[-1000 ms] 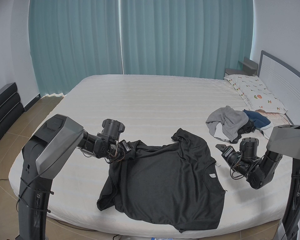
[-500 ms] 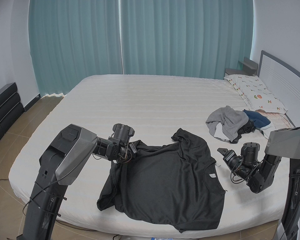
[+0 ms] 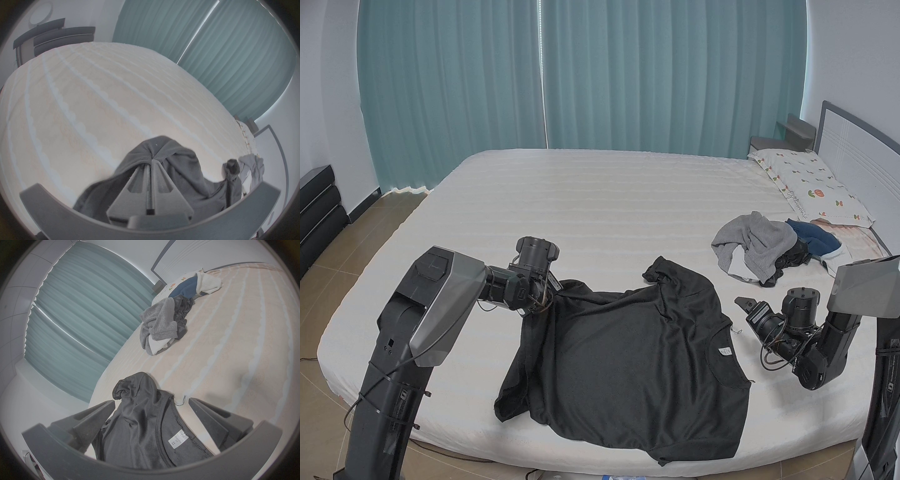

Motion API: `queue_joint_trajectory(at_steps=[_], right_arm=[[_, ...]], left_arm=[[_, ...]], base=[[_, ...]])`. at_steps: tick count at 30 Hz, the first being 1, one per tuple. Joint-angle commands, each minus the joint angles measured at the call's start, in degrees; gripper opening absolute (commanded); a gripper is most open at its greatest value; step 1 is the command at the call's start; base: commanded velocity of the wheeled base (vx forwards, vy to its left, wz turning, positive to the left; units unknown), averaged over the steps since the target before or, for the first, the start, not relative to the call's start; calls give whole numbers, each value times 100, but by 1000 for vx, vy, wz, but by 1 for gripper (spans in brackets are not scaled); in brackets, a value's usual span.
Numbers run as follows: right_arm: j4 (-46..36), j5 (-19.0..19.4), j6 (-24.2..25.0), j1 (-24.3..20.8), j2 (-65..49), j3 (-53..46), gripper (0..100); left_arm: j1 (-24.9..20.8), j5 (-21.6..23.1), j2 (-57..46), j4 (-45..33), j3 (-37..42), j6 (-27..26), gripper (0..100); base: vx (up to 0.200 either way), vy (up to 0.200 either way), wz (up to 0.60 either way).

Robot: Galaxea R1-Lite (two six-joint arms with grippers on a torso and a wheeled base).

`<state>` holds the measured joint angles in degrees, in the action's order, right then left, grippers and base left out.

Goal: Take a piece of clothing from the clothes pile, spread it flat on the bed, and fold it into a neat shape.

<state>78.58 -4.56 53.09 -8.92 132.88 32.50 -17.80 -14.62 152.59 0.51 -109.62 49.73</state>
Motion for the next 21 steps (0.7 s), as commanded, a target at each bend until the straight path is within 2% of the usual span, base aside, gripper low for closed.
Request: queue_joint_trajectory(at_steps=[1, 6, 10, 12, 17, 18, 21], right_arm=[[8, -1, 0, -13, 28, 2, 100], [8, -10, 0, -13, 36, 46, 100], [17, -27, -9, -13, 107, 63, 100], [70, -45, -27, -22, 186, 72, 100], [342, -63, -88, -31, 309, 20, 100], [342, -63, -97, -31, 318, 20, 100], [333, -63, -106, -31, 327, 55, 100]], left_arm=[[294, -6, -159, 19, -271, 11, 0], [602, 47, -63, 81, -497, -7, 0], [699, 47, -1, 248, -497, -7, 0], [787, 38, 69, 634, -497, -24, 0], [848, -41, 139, 775, -497, -33, 0], [875, -76, 139, 757, -497, -42, 100], [892, -85, 139, 722, -497, -33, 100]], base=[[0, 0, 0], [0, 0, 0], [0, 0, 0], [0, 0, 0], [0, 0, 0], [0, 0, 0], [0, 0, 0]])
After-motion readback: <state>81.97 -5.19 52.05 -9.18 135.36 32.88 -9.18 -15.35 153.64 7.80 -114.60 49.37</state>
